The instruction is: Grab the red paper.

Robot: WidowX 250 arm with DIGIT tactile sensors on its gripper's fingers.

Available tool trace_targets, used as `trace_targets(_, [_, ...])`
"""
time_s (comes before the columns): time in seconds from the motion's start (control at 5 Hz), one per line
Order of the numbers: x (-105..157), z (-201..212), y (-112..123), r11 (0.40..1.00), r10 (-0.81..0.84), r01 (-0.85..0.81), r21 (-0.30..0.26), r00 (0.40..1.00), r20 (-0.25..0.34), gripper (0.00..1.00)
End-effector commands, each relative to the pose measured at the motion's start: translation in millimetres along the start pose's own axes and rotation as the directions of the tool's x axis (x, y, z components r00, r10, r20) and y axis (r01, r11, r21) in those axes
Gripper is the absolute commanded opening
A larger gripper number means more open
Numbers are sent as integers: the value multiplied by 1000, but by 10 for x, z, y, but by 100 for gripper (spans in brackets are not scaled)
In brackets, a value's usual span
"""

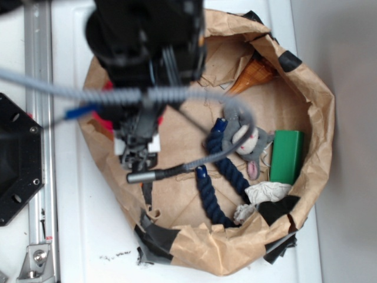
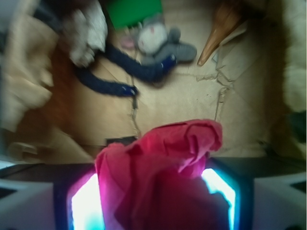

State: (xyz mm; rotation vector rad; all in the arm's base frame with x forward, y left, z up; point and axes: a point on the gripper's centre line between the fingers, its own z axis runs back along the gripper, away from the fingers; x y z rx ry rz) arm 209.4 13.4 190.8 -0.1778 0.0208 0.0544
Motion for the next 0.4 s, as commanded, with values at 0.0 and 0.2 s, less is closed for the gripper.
trace_targets(0.0, [129,-27,-91,991,100,-113,78,984,150,0])
trace_targets(0.2, [190,-147,-74,984,132,-146,101,983,132,0])
